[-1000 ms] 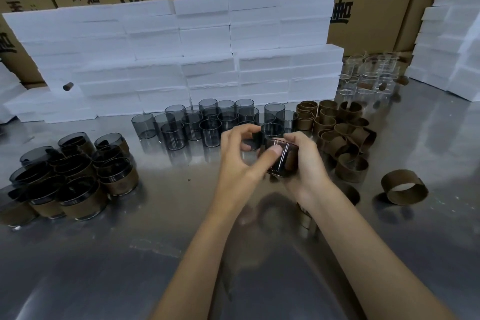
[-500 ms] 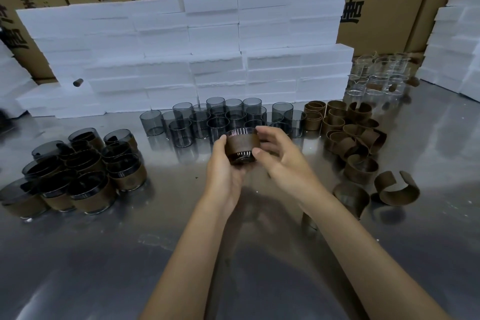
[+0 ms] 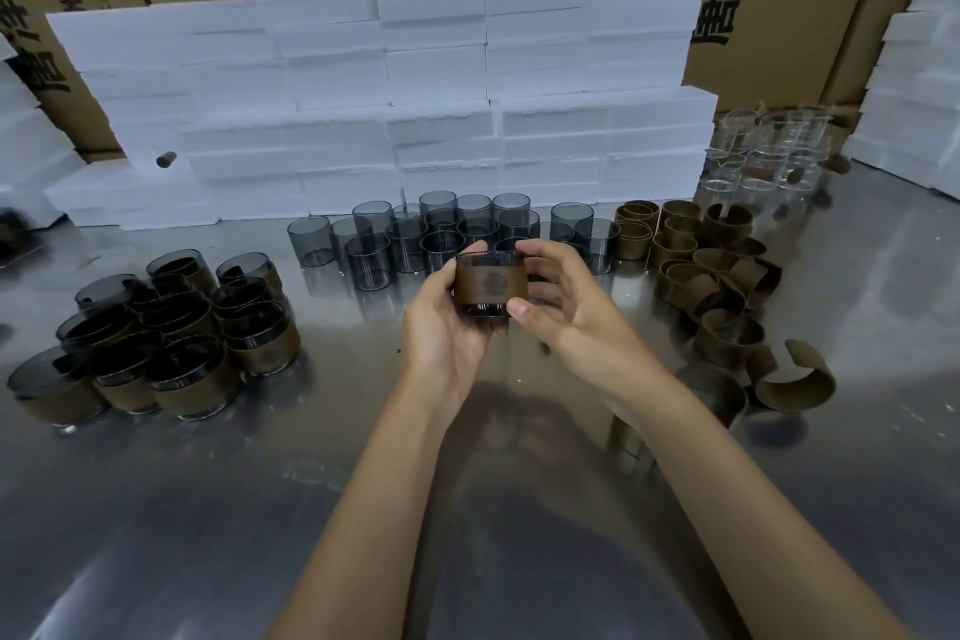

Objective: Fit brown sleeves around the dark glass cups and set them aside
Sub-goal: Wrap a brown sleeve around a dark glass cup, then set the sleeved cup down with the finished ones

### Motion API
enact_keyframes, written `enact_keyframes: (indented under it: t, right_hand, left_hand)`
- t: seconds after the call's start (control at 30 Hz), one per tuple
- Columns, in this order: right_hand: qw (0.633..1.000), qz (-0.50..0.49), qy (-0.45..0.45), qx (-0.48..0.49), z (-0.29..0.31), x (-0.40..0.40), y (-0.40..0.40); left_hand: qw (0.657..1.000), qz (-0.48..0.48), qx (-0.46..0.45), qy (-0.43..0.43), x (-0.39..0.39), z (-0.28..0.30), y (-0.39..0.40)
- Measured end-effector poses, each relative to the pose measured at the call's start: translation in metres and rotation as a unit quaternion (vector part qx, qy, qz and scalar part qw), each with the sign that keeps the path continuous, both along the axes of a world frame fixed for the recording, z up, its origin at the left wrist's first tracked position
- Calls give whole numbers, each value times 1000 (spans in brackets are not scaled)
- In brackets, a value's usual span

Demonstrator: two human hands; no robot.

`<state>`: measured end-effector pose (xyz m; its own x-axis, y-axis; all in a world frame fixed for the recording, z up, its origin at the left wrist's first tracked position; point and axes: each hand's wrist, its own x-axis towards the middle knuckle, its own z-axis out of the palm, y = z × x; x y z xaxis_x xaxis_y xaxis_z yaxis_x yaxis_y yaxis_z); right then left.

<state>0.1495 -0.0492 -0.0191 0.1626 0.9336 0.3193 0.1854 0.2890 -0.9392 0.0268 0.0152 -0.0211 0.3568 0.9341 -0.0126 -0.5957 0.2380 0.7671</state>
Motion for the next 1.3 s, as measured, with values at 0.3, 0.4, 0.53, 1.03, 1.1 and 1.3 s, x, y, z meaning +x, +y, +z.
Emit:
enact_keyframes:
  t: [0.3,0.4,0.53,1.03,1.1,1.3]
  right_hand:
    - [999,-23,-18,30,-1,1,0]
    - [998,-31,-43,35,-3,2,2]
    - [995,-61,-77,7,-9,2,6]
    - [918,-167,-353,-65,-18,2,5]
    - [915,-169,-359,-78,-19,3,5]
    - [901,-153,-394,-99,-20,4,4]
  left_hand:
    - [979,7,97,177,2,-2,-3]
    - [962,43,122,238,0,-4,-3]
    - [929,147,134,313,-9,-5,5]
    - [595,372,125,701,-44,-20,15]
    - [581,412,205,671,-41,-19,14]
    - [773,226,248,539,-20,-26,14]
